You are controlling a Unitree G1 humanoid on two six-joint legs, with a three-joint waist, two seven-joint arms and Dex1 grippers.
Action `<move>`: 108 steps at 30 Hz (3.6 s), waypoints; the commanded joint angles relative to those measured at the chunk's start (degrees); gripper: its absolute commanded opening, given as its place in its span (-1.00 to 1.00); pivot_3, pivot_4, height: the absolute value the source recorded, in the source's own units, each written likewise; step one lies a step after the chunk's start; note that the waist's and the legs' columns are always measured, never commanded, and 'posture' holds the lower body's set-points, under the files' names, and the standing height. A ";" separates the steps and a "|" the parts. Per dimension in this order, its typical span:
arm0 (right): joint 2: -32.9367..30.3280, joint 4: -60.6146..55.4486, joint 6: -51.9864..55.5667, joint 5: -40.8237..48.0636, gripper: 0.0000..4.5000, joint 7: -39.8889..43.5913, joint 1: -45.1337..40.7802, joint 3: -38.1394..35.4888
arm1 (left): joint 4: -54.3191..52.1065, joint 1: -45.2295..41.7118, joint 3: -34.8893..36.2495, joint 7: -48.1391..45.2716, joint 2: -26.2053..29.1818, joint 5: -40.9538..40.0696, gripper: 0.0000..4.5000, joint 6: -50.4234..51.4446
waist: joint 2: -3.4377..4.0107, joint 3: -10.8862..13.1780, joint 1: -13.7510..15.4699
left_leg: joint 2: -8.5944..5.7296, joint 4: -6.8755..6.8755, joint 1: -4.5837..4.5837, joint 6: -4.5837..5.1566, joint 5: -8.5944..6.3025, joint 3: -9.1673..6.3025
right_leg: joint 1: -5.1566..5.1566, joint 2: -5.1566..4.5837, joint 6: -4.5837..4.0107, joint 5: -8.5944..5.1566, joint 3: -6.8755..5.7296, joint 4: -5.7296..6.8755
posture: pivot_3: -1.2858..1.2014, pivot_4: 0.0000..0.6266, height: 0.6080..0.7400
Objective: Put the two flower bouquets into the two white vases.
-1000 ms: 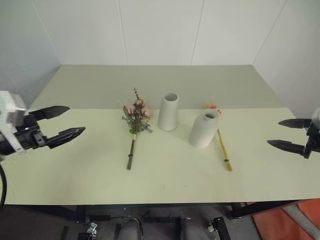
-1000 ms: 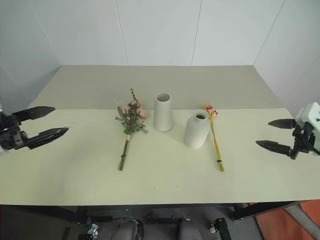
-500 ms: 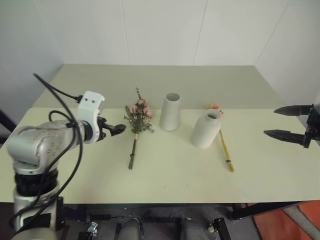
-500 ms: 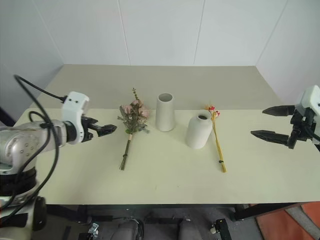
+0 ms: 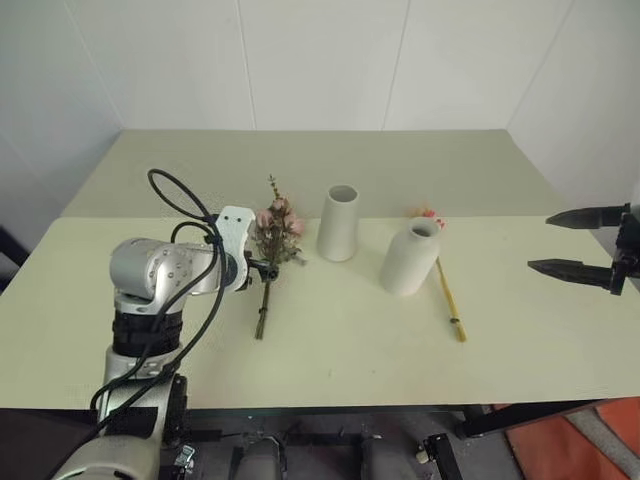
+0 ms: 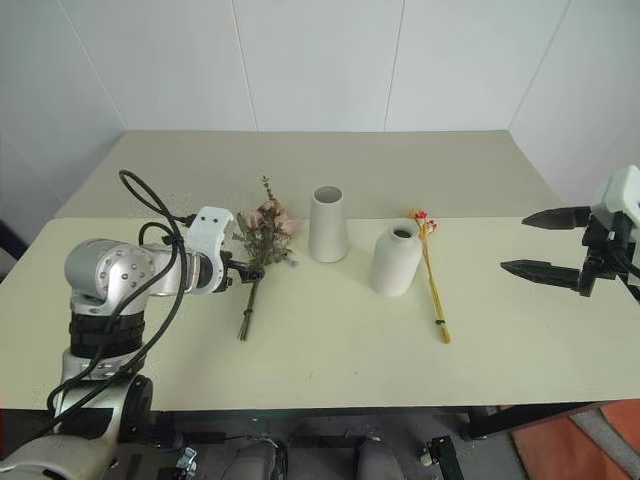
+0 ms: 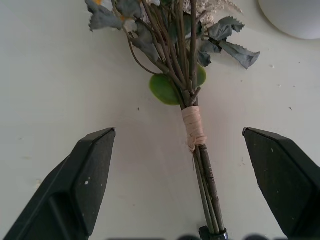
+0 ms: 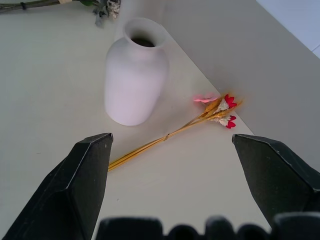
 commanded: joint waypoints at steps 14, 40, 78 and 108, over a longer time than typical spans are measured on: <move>-1.28 -1.62 -0.50 0.92 1.00 -0.32 2.24 -4.74 | 14.32 -5.75 0.21 -2.27 -5.29 9.58 -0.31 -3.33 | 0.00 0.00 0.00 | -0.02 0.00 0.03 -0.02 0.01 0.01 | 0.01 0.00 0.01 0.00 0.02 0.01 | 0.03 -0.52 1.00; 2.58 -4.86 -1.35 1.27 1.00 -4.55 6.19 -6.78 | 36.94 -18.10 25.25 -8.53 -8.91 10.45 -0.98 -85.35 | -0.05 0.02 0.82 | -0.08 0.01 -0.18 -0.08 0.04 0.18 | -0.04 -0.09 -0.17 0.41 0.11 -0.29 | 0.03 -0.52 1.00; 4.90 -19.60 4.58 4.26 1.00 -10.57 20.73 -20.41 | 76.29 -32.99 24.88 -47.98 -21.30 2.59 -0.98 -105.70 | -0.08 0.04 0.44 | -0.09 0.31 -0.46 -0.06 0.03 0.22 | -0.10 -0.10 0.42 0.28 0.10 -0.41 | 0.03 -0.52 1.00; 5.07 -19.12 3.83 4.45 1.00 -10.97 22.08 -21.08 | 78.51 -27.50 10.59 -46.72 -21.24 23.85 -0.04 -117.06 | -0.08 0.04 0.36 | -0.08 0.31 -0.45 -0.06 0.03 0.21 | -0.10 -0.10 0.43 0.28 0.11 -0.40 | 0.03 -0.52 1.00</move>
